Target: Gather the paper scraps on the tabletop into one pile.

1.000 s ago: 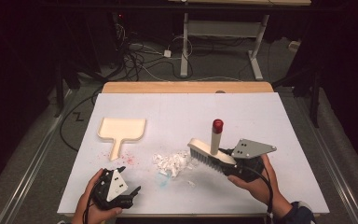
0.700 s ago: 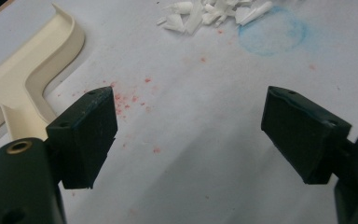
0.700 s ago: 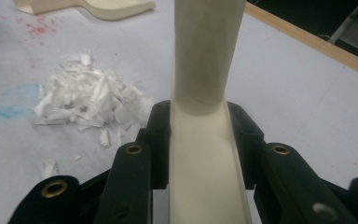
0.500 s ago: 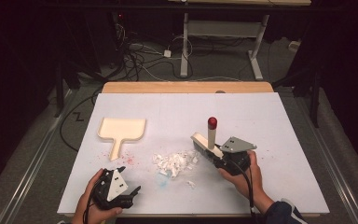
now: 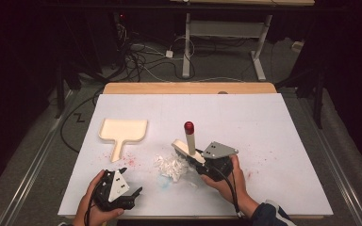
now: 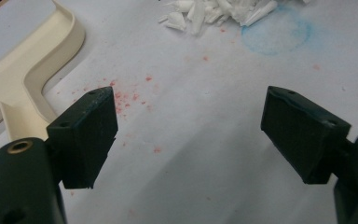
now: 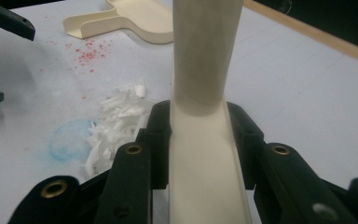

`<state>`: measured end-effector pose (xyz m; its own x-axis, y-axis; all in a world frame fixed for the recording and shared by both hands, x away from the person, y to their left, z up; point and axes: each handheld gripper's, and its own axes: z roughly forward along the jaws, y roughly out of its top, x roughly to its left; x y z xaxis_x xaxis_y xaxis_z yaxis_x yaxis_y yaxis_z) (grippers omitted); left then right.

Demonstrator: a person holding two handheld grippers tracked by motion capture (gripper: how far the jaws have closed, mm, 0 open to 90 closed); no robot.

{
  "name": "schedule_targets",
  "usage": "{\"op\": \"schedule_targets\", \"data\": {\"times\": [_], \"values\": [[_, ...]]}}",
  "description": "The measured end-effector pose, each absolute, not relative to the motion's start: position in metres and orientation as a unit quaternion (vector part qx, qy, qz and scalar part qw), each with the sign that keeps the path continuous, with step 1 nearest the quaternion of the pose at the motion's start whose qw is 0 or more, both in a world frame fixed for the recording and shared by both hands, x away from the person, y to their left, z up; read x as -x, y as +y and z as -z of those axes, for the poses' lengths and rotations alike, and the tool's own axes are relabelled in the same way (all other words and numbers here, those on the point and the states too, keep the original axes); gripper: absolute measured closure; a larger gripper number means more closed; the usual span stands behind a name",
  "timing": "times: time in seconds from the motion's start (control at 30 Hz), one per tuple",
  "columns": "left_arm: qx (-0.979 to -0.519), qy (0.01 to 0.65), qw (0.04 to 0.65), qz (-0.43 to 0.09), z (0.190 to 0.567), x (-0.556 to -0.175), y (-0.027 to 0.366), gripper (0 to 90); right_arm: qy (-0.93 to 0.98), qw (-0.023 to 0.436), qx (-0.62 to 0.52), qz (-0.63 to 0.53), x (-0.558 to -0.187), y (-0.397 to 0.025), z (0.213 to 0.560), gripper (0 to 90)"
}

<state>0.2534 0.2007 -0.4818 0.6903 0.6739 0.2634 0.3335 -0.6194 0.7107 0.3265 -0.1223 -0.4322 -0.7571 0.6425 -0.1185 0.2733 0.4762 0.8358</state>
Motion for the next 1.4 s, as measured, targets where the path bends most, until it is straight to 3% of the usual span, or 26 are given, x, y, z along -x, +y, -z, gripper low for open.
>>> {"op": "schedule_targets", "data": {"times": [0.27, 0.77, 1.03, 1.4], "values": [[-0.86, 0.293, 0.324, -0.265, 0.481, -0.253, 0.202, 17.5, 0.811, 0.232, -0.275, -0.461, -0.323, -0.15, 0.407, 67.7], [-0.858, 0.295, 0.325, -0.267, 0.479, -0.253, 0.205, 17.5, 0.859, 0.125, -0.2, -0.453, -0.282, -0.208, 0.386, 67.7], [-0.858, 0.294, 0.325, -0.27, 0.478, -0.252, 0.204, 17.5, 0.884, 0.06, -0.179, -0.427, -0.28, -0.189, 0.409, 67.8], [-0.86, 0.294, 0.32, -0.266, 0.48, -0.254, 0.204, 17.4, 0.893, 0.095, -0.137, -0.419, -0.306, -0.152, 0.426, 67.8]]}}
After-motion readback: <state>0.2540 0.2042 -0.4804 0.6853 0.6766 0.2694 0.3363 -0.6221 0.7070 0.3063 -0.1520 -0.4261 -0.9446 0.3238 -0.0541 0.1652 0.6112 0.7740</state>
